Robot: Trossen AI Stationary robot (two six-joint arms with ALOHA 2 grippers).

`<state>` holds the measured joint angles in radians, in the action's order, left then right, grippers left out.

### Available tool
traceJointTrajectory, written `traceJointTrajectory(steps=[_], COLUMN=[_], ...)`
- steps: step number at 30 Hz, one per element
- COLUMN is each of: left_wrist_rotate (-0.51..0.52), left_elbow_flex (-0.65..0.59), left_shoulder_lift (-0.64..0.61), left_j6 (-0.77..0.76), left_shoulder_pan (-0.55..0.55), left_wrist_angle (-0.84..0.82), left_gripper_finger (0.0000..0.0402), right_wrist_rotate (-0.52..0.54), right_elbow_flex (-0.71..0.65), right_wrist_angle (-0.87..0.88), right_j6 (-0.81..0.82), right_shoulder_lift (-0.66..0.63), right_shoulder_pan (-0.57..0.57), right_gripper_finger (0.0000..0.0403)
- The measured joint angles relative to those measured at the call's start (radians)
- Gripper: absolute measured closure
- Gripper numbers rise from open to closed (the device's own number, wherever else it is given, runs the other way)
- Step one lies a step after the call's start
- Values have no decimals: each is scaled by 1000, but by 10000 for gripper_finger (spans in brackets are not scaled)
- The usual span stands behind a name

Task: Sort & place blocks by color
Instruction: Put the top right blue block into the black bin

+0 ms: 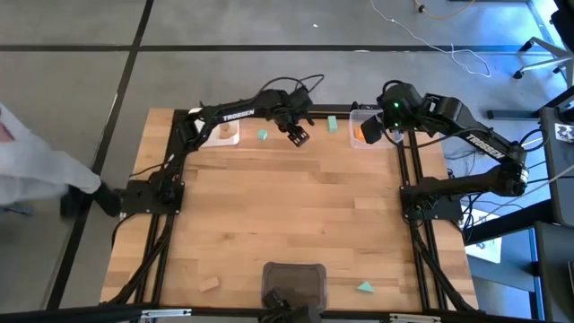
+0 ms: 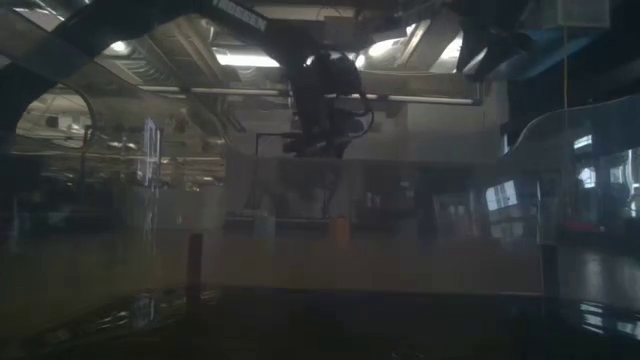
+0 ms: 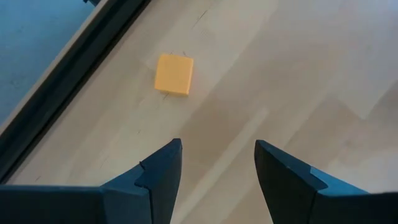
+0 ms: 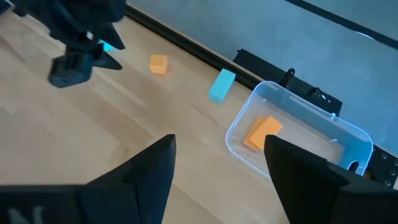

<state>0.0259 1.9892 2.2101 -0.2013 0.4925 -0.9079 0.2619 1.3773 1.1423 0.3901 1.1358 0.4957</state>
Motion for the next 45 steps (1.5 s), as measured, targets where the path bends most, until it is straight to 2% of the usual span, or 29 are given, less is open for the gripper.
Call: traceJointTrajectory(steps=[8, 13, 18, 21, 25, 31, 35, 41, 45], left_wrist_rotate=[-7, 56, 58, 64, 70, 143, 136, 60, 58], left_elbow_flex=[0, 3, 3, 3, 3, 2, -38, -93, -122], left_shoulder_lift=[47, 57, 52, 34, 10, -9, -10, -9, -8], left_j6=[-30, -28, -32, -33, -56, -59, -59, -54, -54], left_shoulder_pan=[11, 11, 9, 10, 20, 54, 88, 130, 147], left_wrist_angle=[69, 83, 65, -7, -197, -421, -363, -300, -265], left_gripper_finger=[209, 209, 209, 209, 209, 209, 209, 209, 209], right_wrist_rotate=[0, 0, 0, 0, 0, 1, 7, 8, 8], right_elbow_flex=[0, 0, 0, 0, 0, 0, 0, 0, 0], right_wrist_angle=[0, 0, -1, 0, -1, -1, -1, -1, -1], right_j6=[1, 2, 2, 2, 2, 2, 2, 1, 0], right_shoulder_lift=[0, 0, 0, 0, 0, 0, 0, 0, 0], right_shoulder_pan=[0, 0, 0, 0, 0, 0, 0, 0, 0], right_gripper_finger=[157, 157, 157, 157, 157, 157, 157, 157, 157])
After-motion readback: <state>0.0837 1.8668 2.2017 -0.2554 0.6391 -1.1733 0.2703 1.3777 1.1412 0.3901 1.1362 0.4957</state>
